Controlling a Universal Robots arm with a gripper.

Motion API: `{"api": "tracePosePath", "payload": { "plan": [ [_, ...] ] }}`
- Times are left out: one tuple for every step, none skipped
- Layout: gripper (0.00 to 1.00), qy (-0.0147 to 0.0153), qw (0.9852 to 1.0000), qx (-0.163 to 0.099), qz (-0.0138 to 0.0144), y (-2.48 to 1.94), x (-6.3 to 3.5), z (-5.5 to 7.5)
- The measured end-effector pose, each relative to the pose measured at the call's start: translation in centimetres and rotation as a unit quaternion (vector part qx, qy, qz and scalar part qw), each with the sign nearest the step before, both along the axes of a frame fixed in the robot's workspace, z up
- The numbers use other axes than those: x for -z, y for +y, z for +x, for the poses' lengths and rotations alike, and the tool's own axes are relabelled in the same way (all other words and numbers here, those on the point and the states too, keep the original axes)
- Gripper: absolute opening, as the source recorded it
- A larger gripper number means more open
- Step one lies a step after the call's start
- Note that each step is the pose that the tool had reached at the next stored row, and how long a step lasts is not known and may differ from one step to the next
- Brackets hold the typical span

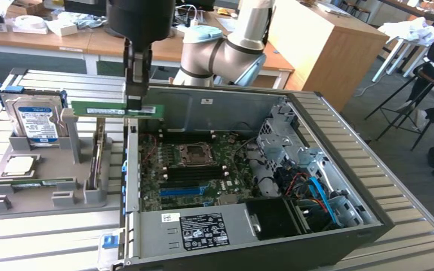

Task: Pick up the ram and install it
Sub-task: 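Pick up the ram and move it above insertion slot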

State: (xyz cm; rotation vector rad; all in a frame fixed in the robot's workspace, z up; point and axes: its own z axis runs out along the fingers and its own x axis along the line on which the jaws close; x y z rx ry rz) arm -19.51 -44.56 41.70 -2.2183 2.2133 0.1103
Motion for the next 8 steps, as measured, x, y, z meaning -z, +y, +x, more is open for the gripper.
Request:
{"api": "tracePosePath", "payload": {
  "plan": [
    [0.12,0.0000,1.0000,0.000,0.0000,0.00,0.00,0.2],
    [0.12,0.0000,1.0000,0.000,0.0000,0.00,0.00,0.3],
    [0.12,0.0001,1.0000,0.000,0.0000,0.00,-0.01,0.5],
    [0.12,0.0000,1.0000,0.000,0.0000,0.00,0.00,0.7],
    [0.12,0.0000,1.0000,0.000,-0.0001,0.00,-0.01,0.8],
    [0.12,0.0001,1.0000,0.000,0.0000,0.00,-0.01,1.0],
    [0.12,0.0001,1.0000,0.000,0.0000,0.00,-0.01,1.1],
    [0.12,0.0000,1.0000,0.000,0.0000,0.00,0.00,1.2]
  ]
}}
